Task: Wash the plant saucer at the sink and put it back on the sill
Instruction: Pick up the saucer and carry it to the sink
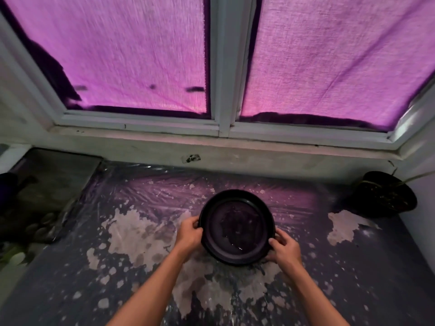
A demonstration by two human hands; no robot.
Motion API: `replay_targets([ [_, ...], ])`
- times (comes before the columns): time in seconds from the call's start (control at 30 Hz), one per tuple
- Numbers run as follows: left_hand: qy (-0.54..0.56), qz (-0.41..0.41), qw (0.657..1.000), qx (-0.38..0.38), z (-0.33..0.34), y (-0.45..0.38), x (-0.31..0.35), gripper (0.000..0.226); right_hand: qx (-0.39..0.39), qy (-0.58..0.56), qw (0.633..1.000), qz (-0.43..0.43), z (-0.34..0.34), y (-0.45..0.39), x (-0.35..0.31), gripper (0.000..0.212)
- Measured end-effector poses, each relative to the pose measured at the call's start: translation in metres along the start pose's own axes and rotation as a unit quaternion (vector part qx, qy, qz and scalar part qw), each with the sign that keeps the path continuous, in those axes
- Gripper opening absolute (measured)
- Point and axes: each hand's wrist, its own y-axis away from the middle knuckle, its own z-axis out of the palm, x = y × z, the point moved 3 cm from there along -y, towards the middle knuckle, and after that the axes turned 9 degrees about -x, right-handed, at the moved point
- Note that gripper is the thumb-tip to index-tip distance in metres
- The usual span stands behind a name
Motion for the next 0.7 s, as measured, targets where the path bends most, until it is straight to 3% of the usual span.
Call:
replay_targets([
  [0.33, 0.117, -0.025, 0.991, 0.056, -0.032, 0.103, -0.025, 0.040, -0.084, -0.088, 0.992, -0.015, 0.025, 0.076, -0.005, 0.044],
  [0.7, 0.107, 0.006, 0.987, 0.121, -0.142, 0.175, -0.065, 0.032, -0.156, -0.097, 0.982, -0.041, 0.127, 0.135, -0.011, 0.040],
])
